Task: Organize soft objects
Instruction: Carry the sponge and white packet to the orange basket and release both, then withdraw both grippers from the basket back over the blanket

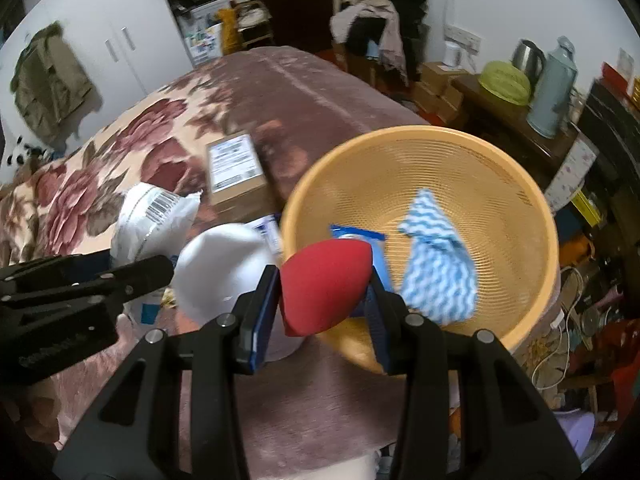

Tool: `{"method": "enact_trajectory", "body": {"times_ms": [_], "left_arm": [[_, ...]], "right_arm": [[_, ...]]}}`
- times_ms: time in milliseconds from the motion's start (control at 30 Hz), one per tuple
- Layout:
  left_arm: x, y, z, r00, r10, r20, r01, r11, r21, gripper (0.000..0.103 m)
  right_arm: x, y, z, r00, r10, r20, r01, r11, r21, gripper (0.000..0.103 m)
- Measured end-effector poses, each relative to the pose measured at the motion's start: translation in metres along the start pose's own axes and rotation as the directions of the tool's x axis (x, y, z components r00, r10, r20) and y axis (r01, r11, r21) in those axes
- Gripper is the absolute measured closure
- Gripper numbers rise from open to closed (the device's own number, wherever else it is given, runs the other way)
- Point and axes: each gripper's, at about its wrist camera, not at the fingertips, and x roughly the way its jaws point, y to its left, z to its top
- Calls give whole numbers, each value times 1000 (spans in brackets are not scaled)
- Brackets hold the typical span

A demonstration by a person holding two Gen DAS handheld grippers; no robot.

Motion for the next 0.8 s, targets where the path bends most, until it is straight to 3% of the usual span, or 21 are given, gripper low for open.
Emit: {"method": "enact_trajectory", "body": {"times_ms": [367,467,533,567,600,667,767,800], "left_arm": [[63,-60,29,990,-110,-93,111,994,9,57],[80,-67,34,987,-111,-115,112,994,1,50],[89,-69,38,986,-118,-120,119,993,-7,35],[91,-69,39,985,-124,-120,124,992,-13,29],[93,-68,41,984,-133,-116,131,991,-21,22],[94,-68,42,984,-141,-108,140,990,-23,19],[90,-69,46,986,-138,-91,139,990,1,15],[87,-68,47,988,-134,-79,135,991,9,6]], "right_arm": [[24,-61,17,998,-53,-38,56,996,73,59],[35,-69,16,995,-68,-74,73,995,69,59],[42,-75,16,993,-71,-97,78,994,71,59],[45,-78,15,992,-69,-106,77,994,72,55],[48,-79,14,991,-73,-116,81,994,70,39],[50,-82,12,992,-63,-113,71,995,73,17],[52,-79,12,991,-68,-113,75,995,61,16],[53,-79,12,991,-70,-114,77,995,56,16]]}}
